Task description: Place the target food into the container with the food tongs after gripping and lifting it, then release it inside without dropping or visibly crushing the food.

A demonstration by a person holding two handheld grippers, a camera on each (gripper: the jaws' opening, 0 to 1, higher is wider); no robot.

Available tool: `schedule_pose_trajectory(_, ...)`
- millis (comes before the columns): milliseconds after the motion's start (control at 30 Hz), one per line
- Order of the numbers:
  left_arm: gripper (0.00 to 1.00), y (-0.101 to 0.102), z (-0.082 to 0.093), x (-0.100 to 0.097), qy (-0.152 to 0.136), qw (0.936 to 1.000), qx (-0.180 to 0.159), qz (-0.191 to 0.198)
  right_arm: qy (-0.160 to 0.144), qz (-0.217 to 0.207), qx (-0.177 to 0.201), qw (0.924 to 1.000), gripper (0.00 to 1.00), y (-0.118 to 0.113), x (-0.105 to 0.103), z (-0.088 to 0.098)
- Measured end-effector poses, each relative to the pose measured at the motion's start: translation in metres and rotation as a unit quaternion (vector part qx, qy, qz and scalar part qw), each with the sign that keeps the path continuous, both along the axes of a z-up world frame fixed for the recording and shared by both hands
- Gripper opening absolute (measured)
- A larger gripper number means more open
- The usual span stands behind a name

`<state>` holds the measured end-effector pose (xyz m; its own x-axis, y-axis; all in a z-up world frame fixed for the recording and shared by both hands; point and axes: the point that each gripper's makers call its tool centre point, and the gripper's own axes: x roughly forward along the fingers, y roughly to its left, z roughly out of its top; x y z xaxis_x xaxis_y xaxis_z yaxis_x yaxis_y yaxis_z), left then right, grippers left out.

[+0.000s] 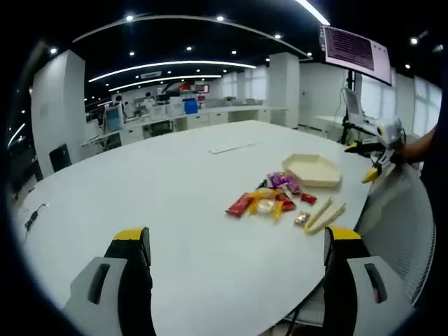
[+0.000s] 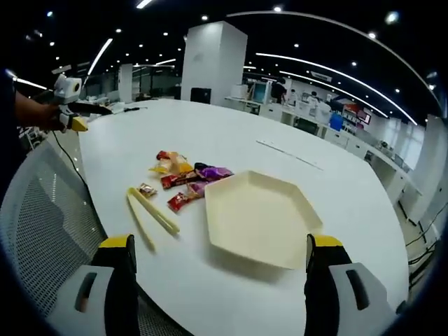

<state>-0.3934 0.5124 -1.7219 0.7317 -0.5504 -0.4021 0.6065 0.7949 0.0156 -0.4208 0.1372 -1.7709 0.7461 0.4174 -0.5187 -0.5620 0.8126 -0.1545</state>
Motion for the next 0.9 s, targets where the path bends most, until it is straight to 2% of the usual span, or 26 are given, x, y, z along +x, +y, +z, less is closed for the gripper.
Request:
schedule_pose_trajectory(400, 0.99, 0.0002, -0.0053, -0.0029, 0.008, 1.0000, -0.002, -0.002, -0.001, 0.001, -0.001, 1.0000, 0.99, 0.0004, 0.0002, 0.0004)
schedule_pose_trajectory(900, 0.99, -0.0066, 0.0026, 0.0065, 0.002, 0.9999, 0.001, -0.014, -0.004, 0.001, 0.000, 1.0000, 0.97, 0.0007, -0.0001, 0.0021)
